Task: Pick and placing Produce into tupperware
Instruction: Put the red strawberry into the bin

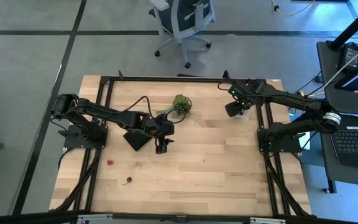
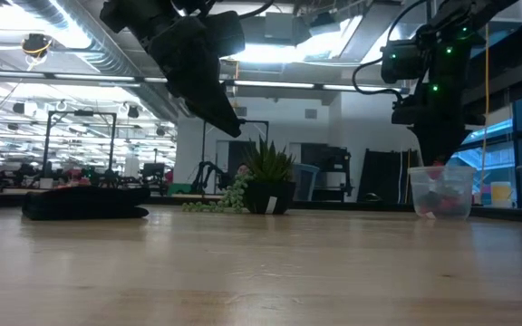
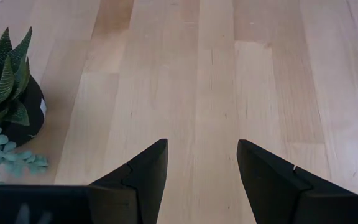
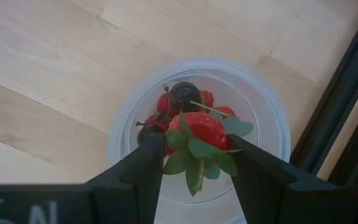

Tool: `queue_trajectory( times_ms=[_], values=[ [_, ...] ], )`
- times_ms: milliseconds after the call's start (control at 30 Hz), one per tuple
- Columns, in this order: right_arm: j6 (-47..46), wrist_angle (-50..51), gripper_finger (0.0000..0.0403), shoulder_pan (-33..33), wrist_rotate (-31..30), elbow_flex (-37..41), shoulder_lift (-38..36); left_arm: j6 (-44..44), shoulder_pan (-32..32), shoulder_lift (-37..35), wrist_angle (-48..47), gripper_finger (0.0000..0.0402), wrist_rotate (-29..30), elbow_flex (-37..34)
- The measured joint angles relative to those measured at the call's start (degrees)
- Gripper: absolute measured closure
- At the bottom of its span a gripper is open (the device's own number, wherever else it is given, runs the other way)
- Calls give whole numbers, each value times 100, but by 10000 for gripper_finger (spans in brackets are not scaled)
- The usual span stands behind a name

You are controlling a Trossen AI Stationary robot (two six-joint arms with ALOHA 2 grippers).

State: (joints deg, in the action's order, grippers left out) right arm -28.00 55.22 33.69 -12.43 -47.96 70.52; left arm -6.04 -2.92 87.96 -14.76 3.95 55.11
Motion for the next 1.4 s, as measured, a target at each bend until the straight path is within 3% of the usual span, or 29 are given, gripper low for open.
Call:
queue_trajectory(
  times_ms=[1400],
  values=[
    [3, -9, 218, 0, 4, 1, 0, 6, 0, 0, -2, 216, 0, 0]
  ],
)
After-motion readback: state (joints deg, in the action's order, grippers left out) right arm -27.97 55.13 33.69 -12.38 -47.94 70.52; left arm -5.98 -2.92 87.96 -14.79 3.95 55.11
